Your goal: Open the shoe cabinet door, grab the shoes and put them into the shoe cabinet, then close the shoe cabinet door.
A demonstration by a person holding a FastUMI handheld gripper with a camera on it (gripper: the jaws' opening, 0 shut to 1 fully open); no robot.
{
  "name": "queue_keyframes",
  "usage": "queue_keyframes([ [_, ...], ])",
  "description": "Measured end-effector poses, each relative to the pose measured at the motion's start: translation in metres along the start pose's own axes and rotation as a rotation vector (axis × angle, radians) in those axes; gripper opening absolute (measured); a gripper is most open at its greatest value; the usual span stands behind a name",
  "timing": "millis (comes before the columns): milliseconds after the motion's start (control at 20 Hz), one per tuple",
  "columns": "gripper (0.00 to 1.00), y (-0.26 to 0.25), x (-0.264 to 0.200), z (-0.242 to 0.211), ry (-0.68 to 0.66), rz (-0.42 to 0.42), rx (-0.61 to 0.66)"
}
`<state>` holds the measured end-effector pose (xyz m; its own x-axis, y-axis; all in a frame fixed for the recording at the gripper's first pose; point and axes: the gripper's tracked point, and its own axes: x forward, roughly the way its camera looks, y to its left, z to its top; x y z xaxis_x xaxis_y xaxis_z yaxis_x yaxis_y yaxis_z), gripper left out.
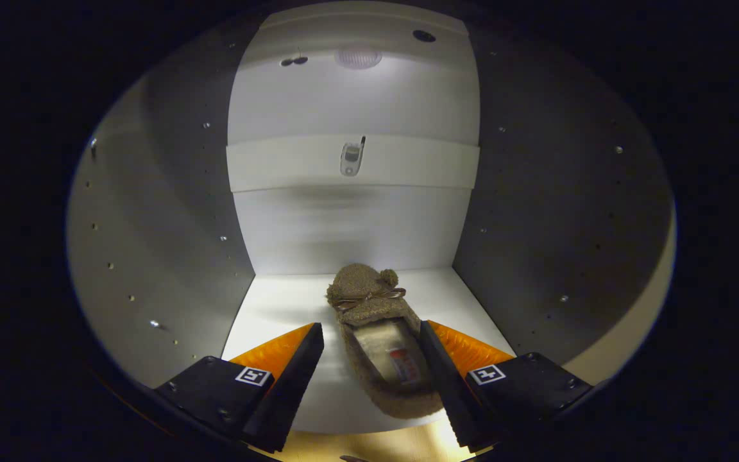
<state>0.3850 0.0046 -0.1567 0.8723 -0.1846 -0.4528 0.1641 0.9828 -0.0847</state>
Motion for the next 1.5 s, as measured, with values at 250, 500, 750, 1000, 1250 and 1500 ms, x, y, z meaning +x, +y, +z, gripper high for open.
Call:
queue_keyframes([
  [250, 0.96, 0.001, -0.077, 0.014, -0.090, 0.033, -0.005],
  [500, 0.97, -0.014, -0.162, 0.025, -0.220, 0.069, 0.024],
  [750, 0.98, -0.041, -0.261, 0.033, -0.337, 0.117, 0.058],
  [1000, 0.98, -0.079, -0.359, 0.036, -0.448, 0.166, 0.104],
  [1250, 0.97, -0.131, -0.442, 0.015, -0.503, 0.170, 0.094],
  [1500, 0.97, -0.189, -0.495, 0.004, -0.569, 0.127, 0.090],
])
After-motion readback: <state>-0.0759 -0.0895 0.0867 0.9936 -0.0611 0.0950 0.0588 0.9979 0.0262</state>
